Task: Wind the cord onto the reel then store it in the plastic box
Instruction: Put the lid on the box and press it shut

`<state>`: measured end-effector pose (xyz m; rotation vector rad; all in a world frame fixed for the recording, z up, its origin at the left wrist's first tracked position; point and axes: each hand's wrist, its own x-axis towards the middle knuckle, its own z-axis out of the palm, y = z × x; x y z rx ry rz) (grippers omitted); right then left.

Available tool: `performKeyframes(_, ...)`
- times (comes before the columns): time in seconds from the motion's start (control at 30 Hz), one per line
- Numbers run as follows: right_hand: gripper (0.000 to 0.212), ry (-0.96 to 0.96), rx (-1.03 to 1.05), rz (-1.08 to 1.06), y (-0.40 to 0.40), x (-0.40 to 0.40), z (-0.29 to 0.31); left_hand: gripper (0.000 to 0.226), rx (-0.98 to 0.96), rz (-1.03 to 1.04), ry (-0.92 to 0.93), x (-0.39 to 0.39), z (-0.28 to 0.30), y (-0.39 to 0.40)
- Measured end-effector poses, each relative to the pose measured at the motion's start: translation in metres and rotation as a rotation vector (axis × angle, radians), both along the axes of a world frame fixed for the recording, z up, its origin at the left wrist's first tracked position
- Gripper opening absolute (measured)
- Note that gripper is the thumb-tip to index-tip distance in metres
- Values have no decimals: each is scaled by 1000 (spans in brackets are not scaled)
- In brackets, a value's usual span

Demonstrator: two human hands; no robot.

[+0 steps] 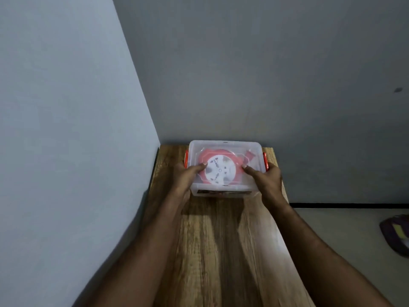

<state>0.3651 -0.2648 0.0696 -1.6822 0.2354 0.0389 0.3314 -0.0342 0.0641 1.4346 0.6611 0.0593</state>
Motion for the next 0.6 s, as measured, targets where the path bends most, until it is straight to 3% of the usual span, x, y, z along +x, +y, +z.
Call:
performKeyframes(0.27,66,-1,-13,19,16,65,-24,49,-6,26,4,62,-26,17)
performKeyframes(0.47,66,2,-24,39,20,79,-41,30,-4,3,-2,74,-41,24)
performKeyframes(0.6,70,14,-100,103,21,80,-37,46,34,5,3,72,-43,22)
